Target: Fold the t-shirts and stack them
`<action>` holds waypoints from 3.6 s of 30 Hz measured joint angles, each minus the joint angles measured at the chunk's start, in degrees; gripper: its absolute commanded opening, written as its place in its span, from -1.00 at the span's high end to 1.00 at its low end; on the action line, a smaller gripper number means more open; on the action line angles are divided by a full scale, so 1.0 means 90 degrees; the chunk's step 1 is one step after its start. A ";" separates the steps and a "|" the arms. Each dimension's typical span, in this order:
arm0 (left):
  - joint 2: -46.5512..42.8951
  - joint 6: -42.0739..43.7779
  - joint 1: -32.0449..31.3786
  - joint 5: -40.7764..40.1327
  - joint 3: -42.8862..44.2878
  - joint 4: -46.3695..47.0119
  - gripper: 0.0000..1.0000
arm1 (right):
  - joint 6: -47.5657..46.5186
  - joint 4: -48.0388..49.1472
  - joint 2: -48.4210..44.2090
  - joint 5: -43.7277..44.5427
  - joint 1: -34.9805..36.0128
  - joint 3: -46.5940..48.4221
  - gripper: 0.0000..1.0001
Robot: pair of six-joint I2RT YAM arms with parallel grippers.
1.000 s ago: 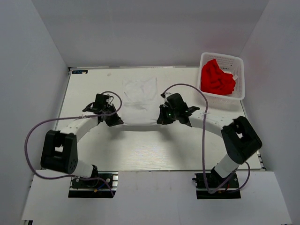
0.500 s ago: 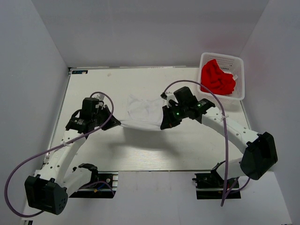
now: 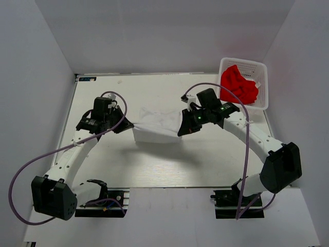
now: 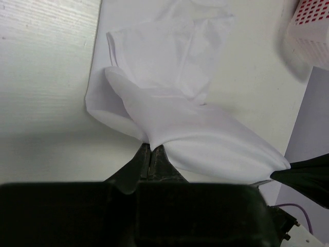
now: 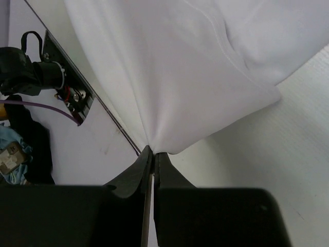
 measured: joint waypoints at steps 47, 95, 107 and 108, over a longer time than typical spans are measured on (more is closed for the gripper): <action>0.6368 0.0148 0.0148 -0.1178 0.4949 0.0918 -0.99 | -0.0160 0.1477 0.4133 0.0379 -0.1882 0.2793 -0.81; 0.7310 0.3551 0.1248 -0.5200 0.6530 -0.0483 1.00 | 0.0376 0.3475 -0.0126 0.1370 -0.1426 -0.1066 -0.81; 0.8179 0.4245 0.2161 -0.5241 0.7796 0.0034 0.85 | 0.0520 0.3570 0.0554 0.1098 -0.1426 -0.0355 -0.81; 0.8233 0.4289 0.2205 -0.5212 0.7849 0.0063 0.64 | 0.0529 0.3575 0.0568 0.1086 -0.1426 -0.0330 -0.81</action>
